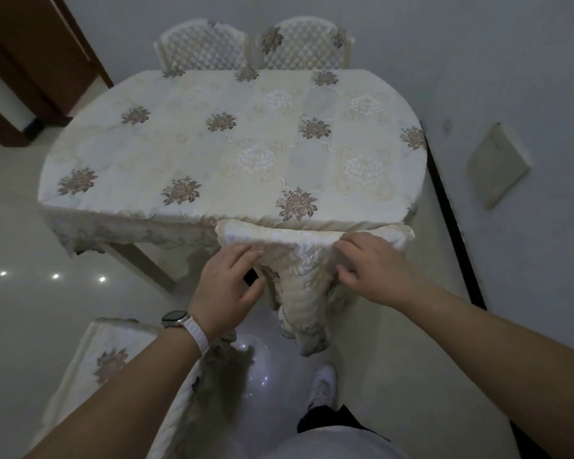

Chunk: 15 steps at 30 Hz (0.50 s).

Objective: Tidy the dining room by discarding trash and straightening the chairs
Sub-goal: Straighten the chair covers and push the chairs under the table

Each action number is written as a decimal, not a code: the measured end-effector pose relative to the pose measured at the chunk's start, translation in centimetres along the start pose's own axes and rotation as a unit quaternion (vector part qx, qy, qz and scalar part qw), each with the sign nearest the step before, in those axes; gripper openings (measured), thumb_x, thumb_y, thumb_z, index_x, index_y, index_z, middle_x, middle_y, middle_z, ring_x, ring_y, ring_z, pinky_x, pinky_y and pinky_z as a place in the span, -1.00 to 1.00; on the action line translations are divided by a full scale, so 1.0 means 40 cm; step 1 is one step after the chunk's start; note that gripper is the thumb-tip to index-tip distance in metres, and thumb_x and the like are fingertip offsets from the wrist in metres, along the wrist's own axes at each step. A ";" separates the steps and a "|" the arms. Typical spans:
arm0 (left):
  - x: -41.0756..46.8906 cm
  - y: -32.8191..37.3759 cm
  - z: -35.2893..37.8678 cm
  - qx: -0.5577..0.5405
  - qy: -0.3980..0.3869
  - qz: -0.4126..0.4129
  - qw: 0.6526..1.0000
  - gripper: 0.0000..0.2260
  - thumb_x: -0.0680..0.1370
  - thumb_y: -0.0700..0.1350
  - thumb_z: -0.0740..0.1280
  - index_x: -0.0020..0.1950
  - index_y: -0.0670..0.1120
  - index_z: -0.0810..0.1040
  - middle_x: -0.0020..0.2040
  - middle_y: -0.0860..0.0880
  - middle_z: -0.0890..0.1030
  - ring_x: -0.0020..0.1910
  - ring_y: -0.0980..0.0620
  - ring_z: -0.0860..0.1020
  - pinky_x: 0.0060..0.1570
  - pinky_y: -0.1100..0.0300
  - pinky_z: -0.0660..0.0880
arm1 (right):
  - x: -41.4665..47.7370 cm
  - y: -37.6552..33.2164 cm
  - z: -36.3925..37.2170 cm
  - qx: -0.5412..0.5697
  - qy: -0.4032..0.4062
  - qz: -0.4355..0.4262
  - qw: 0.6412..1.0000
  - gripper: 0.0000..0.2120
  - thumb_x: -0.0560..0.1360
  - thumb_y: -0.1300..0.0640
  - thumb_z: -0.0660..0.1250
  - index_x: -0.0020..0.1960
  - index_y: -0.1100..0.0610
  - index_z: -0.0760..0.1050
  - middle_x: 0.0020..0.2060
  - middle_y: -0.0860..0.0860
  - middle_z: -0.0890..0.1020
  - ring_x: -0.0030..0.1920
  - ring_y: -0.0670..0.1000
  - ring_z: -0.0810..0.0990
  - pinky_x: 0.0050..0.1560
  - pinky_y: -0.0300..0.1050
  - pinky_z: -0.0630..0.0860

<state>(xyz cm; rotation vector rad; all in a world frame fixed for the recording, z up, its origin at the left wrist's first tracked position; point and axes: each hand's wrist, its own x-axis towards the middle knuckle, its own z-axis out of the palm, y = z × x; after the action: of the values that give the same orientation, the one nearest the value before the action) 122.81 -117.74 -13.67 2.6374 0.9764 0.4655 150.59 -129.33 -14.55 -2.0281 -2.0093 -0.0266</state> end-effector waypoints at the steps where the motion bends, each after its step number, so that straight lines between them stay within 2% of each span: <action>1: -0.043 -0.002 -0.024 0.010 0.015 -0.001 1.000 -0.59 0.54 0.10 0.25 0.30 -0.09 0.54 0.31 -0.12 0.53 0.32 -0.12 0.45 0.31 -0.06 0.37 | -0.004 -0.042 -0.006 -0.008 0.001 -0.017 1.000 -0.63 0.40 0.06 0.40 0.15 0.21 0.57 0.07 0.14 0.61 0.03 0.19 0.59 0.00 0.07 0.56; 3: -0.142 -0.015 -0.073 0.039 0.030 -0.019 0.999 -0.58 0.55 0.11 0.23 0.31 -0.07 0.53 0.33 -0.10 0.52 0.34 -0.11 0.43 0.35 0.03 0.29 | -0.008 -0.133 -0.015 -0.024 -0.005 -0.061 0.998 -0.62 0.42 0.01 0.32 0.15 0.20 0.58 0.07 0.13 0.62 0.02 0.17 0.59 -0.01 0.02 0.52; 5: -0.257 -0.038 -0.123 0.074 0.027 -0.060 0.995 -0.56 0.54 0.14 0.22 0.34 -0.05 0.51 0.36 -0.10 0.50 0.37 -0.12 0.42 0.36 -0.03 0.30 | -0.008 -0.234 -0.018 -0.028 -0.015 -0.109 0.994 -0.61 0.46 -0.04 0.26 0.16 0.18 0.57 0.09 0.12 0.61 0.03 0.16 0.58 0.01 0.01 0.48; 8: -0.430 -0.077 -0.195 0.114 0.029 -0.119 0.986 -0.54 0.53 0.14 0.23 0.34 -0.05 0.52 0.35 -0.12 0.51 0.35 -0.16 0.44 0.32 -0.11 0.37 | -0.003 -0.388 -0.020 -0.028 -0.011 -0.175 0.984 -0.60 0.48 -0.06 0.30 0.20 0.17 0.55 0.13 0.13 0.59 0.09 0.18 0.57 0.08 0.06 0.49; 13: -0.693 -0.091 -0.287 0.161 0.076 -0.205 0.962 -0.57 0.53 0.15 0.23 0.31 -0.03 0.54 0.33 -0.11 0.53 0.34 -0.17 0.44 0.27 -0.08 0.35 | 0.000 -0.620 -0.015 -0.021 -0.010 -0.271 0.962 -0.52 0.48 -0.15 0.19 0.24 0.13 0.57 0.21 0.12 0.59 0.20 0.17 0.56 0.19 0.06 0.47; 15: -0.784 -0.082 -0.307 0.186 0.100 -0.233 0.949 -0.58 0.52 0.14 0.24 0.28 -0.04 0.57 0.31 -0.12 0.55 0.31 -0.17 0.46 0.26 -0.04 0.31 | -0.001 -0.696 -0.008 -0.011 -0.011 -0.321 0.947 -0.53 0.48 -0.14 0.21 0.24 0.12 0.57 0.23 0.12 0.58 0.22 0.17 0.54 0.24 0.05 0.43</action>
<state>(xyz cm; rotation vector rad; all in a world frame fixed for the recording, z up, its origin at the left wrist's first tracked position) 93.56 -134.35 -9.96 2.5621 1.8554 0.4736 123.29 -129.76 -9.03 -1.2983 -2.5971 -0.1586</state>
